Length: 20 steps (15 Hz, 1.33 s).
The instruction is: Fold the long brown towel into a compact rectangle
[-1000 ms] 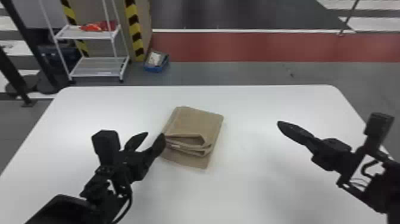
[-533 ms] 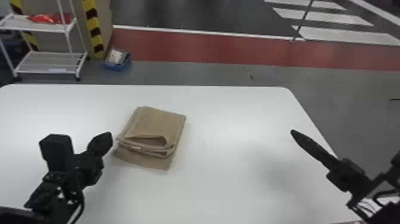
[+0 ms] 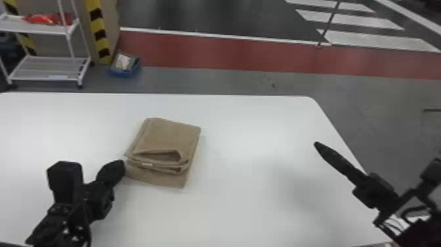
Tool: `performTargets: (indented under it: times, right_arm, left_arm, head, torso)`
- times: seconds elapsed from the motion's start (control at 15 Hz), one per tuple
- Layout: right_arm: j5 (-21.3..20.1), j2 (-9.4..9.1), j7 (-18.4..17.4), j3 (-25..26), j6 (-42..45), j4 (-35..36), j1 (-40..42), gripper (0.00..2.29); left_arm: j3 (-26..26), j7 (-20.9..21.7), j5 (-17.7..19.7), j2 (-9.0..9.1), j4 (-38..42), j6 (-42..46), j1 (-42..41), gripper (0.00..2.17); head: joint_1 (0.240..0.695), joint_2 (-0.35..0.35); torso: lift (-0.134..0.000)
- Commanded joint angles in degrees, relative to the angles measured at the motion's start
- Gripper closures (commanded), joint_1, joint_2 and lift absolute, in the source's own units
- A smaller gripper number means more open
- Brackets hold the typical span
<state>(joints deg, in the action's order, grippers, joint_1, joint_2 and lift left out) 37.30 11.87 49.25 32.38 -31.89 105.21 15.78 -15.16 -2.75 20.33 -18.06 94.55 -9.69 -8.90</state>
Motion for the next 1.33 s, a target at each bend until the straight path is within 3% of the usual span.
performTargets:
  times: [0.0,0.4,0.53,0.6,0.67,0.73,0.8,0.87,1.0,1.2,1.27]
  right_arm:
    - [0.05,0.0,0.23,0.05,0.47,-0.88,-0.31,2.04]
    - [0.67,-0.44,0.67,0.23,1.17,-1.41,-0.14,2.03]
    - [-0.03,-0.79,0.32,-1.27,4.86,0.44,0.12,1.64]
    - [-1.62,-0.79,-0.56,-3.11,6.44,1.31,0.12,1.27]
    - [-3.46,-0.79,-1.88,-4.87,7.67,1.84,-0.23,0.92]
    - [-5.92,-0.79,-3.81,-6.98,8.2,2.37,-1.46,0.53]
    - [-8.03,-0.79,-5.4,-9.44,8.38,2.37,-2.95,0.27]
    - [-9.7,-0.79,-6.8,-11.37,8.38,2.46,-4.09,0.18]
    - [-14.89,-0.88,-12.96,-16.03,8.2,4.04,-5.68,0.16]
    - [-19.63,-1.58,-27.81,-22.89,6.44,7.99,-3.92,0.12]
    - [-22.53,-2.11,-31.32,-25.44,7.85,9.49,-2.34,0.12]
  left_arm:
    - [-1.63,0.03,0.15,0.13,0.72,-0.29,-0.94,2.06]
    - [-1.89,0.29,0.32,0.83,6.61,-3.28,-3.75,2.05]
    - [-0.13,-1.73,0.23,0.57,7.93,0.06,-3.93,1.61]
    - [0.66,-4.02,0.06,0.31,9.6,3.05,-4.46,1.15]
    - [1.97,-5.16,-0.29,0.13,12.06,3.93,-5.33,0.47]
    - [2.68,-5.86,-1.17,0.13,14.87,4.1,-5.77,0.08]
    - [2.68,-7.45,-1.61,-0.05,17.33,4.1,-5.86,0.06]
    - [2.85,-7.97,-1.96,-0.22,19.26,3.93,-6.13,0.07]
    - [3.91,-9.82,-5.13,-0.22,22.87,4.1,-7.62,0.07]
    - [3.64,-10.87,-6.36,-0.05,24.27,3.75,-9.11,0.07]
    - [3.64,-10.87,-6.89,0.31,24.36,2.87,-9.9,0.07]
  head:
    - [0.695,-0.202]
    - [0.695,-0.268]
    - [0.695,-0.272]
    - [0.695,-0.255]
    - [0.695,-0.236]
    - [0.695,-0.216]
    - [0.695,-0.194]
    - [0.695,-0.177]
    - [0.695,-0.125]
    - [0.695,-0.092]
    - [0.695,-0.089]
  torso:
    - [-0.123]
    - [-0.123]
    - [-0.123]
    - [-0.123]
    - [-0.123]
    - [-0.123]
    - [-0.123]
    - [-0.123]
    - [-0.123]
    - [-0.123]
    - [-0.123]
